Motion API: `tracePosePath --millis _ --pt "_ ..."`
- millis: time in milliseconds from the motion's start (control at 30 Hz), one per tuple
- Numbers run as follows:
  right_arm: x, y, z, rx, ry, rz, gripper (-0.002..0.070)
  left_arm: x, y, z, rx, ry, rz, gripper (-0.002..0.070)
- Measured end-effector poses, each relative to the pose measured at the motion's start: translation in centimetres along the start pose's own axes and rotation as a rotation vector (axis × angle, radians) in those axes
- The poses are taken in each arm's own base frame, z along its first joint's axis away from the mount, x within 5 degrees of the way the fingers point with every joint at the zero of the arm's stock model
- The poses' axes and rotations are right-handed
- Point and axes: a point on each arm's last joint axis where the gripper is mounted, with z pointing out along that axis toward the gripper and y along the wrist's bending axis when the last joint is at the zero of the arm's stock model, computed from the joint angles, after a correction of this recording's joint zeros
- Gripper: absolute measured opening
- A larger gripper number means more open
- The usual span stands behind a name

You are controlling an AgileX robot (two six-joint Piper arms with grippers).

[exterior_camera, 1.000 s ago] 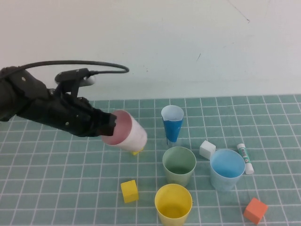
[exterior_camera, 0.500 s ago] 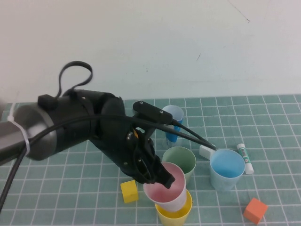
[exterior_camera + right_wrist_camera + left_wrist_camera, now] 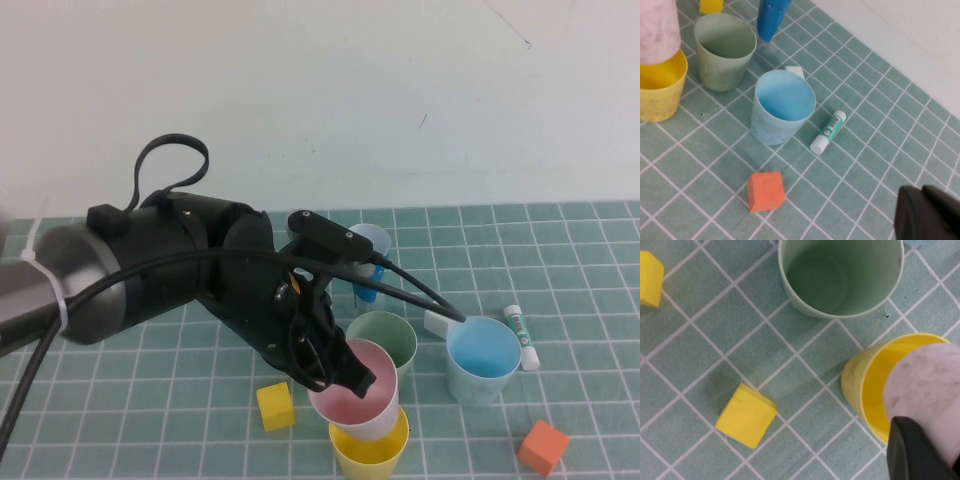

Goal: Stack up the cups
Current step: Place the pink cup on the yellow cup

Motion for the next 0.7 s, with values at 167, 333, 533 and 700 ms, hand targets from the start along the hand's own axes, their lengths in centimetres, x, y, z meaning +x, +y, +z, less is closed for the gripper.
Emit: tracePosePath --millis 167,333,533,700 --pt "-0.1 0.0 0.0 0.0 -0.006 0.007 -0.0002 0.0 0.0 0.0 0.001 0.0 0.012 0.0008" --pt "-0.2 0.0 0.0 -0.004 -0.017 0.024 -0.0002 0.0 0.0 0.0 0.002 0.0 0.019 0.0008" --pt "-0.2 0.0 0.0 -0.004 -0.017 0.024 -0.0002 0.0 -0.3 0.4 0.013 0.01 0.036 0.0008" --pt "-0.2 0.0 0.0 -0.004 -0.017 0.024 -0.0002 0.3 -0.1 1.8 0.016 0.057 0.062 0.0008"
